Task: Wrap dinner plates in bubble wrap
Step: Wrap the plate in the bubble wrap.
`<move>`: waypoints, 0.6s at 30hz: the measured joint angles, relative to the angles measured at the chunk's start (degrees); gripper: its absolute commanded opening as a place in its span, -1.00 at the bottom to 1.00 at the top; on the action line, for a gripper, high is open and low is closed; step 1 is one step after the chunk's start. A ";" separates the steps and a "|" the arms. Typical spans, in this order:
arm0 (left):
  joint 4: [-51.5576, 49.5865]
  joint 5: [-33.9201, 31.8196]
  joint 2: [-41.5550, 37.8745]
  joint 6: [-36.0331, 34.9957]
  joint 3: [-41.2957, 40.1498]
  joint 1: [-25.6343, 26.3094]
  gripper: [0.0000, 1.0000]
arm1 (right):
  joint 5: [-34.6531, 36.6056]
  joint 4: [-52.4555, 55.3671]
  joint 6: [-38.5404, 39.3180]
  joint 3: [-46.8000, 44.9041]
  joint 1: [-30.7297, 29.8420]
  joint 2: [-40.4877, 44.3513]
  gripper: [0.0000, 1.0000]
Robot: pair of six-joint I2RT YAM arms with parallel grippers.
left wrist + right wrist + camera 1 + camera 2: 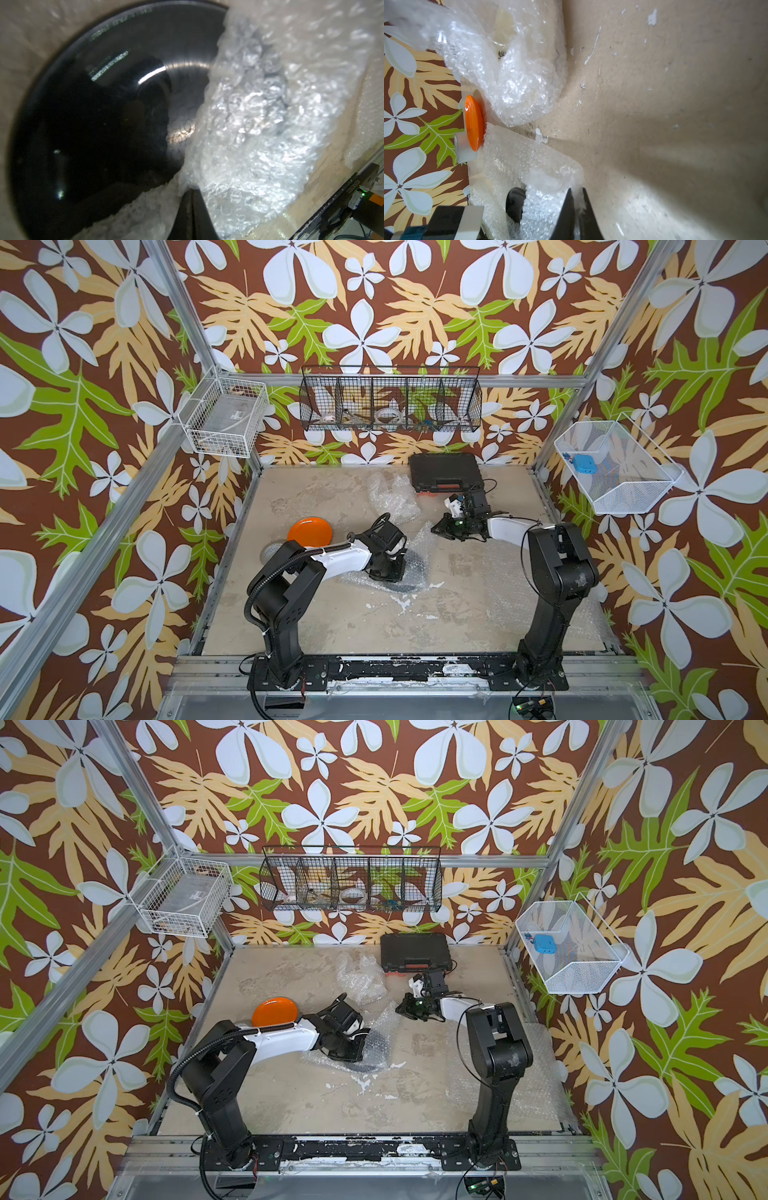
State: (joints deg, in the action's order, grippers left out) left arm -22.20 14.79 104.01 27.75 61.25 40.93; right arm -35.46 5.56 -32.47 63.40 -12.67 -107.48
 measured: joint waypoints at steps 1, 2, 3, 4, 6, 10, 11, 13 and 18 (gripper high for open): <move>-0.61 -0.31 0.02 -0.59 0.26 -0.04 -0.87 | 0.28 0.13 0.26 -1.90 0.00 1.92 -1.00; -1.33 -0.61 0.02 -0.94 0.57 -0.11 -0.87 | 0.46 0.09 0.35 -4.31 0.00 4.07 -1.00; -1.92 -0.85 0.04 -1.16 0.74 -0.20 -0.88 | 0.70 0.02 0.37 -6.38 0.02 5.86 -1.00; -2.54 -1.03 0.04 -1.62 0.98 -0.31 -0.88 | 0.90 0.09 0.31 -9.18 0.00 8.22 -1.00; -3.72 -1.16 0.22 -2.54 1.51 -0.55 -0.88 | 1.03 0.48 -0.26 -14.62 -0.11 13.33 -1.00; -5.18 -0.74 1.07 -4.11 2.67 -0.81 -0.88 | 1.29 1.20 -2.69 -22.27 -3.34 23.52 -1.00; -5.40 -0.52 1.33 -4.59 2.91 -0.85 -0.88 | 1.18 0.98 -4.09 -23.32 -5.07 25.40 -1.00; -5.53 0.17 1.75 -5.33 3.26 -1.01 -0.88 | 0.90 -0.22 -6.36 -24.61 -8.70 27.26 -1.00; -5.09 2.34 2.27 -6.43 3.30 -1.29 -0.90 | 0.79 -4.52 -12.59 -23.65 -18.01 24.61 -1.00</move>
State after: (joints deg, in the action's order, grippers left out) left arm -27.29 17.12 106.28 21.32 64.55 39.64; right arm -34.68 1.04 -45.06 39.75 -30.68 -82.87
